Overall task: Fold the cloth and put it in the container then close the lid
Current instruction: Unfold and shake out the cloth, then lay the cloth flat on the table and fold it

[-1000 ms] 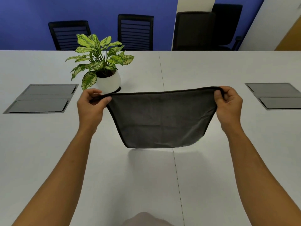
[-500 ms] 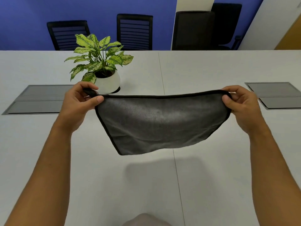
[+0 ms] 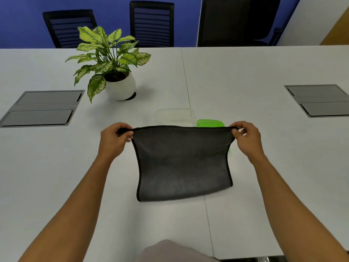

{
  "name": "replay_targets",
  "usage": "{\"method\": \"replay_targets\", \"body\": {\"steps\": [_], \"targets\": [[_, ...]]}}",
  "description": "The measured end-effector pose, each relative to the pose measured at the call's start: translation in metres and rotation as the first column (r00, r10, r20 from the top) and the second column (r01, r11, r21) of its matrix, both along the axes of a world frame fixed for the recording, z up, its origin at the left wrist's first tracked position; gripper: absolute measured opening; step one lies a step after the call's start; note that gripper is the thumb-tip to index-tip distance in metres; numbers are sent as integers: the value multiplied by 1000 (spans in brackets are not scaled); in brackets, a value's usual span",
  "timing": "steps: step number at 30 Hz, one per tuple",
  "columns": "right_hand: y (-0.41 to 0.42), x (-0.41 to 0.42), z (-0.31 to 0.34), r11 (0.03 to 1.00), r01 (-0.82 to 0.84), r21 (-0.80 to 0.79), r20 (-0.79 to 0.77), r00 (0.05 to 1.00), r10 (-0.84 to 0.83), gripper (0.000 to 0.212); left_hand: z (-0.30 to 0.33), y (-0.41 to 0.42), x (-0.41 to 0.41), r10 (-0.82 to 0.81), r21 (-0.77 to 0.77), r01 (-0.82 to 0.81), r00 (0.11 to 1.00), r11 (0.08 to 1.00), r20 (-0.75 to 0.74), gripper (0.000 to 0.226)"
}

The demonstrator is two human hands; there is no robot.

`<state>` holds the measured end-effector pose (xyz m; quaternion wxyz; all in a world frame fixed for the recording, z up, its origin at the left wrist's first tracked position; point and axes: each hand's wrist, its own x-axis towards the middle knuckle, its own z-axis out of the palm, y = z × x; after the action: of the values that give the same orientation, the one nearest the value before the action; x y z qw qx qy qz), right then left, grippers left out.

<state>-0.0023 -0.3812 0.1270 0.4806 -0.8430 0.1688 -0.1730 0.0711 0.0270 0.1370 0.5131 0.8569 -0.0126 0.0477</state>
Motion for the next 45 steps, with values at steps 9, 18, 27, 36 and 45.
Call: {"method": "replay_targets", "body": {"steps": [9,18,27,36,45], "targets": [[5,-20,-47,968,43,248,-119,993,-14,32,-52,3,-24,34,21,-36,997,999,68,17],[6,-65,-101,933,87,351,-271,963,12,24,-116,7,-78,28,78,-24,998,997,-61,28],[11,-79,-137,959,166,230,-455,890,-45,13,-154,11,-103,-55,138,105,942,985,-330,21],[13,-90,-149,970,221,99,-519,843,-139,25,-166,12,-114,-3,170,81,909,982,-418,16],[19,-92,-153,981,192,-27,-470,864,-182,25,-165,11,-125,-5,154,73,914,985,-407,29]]}}
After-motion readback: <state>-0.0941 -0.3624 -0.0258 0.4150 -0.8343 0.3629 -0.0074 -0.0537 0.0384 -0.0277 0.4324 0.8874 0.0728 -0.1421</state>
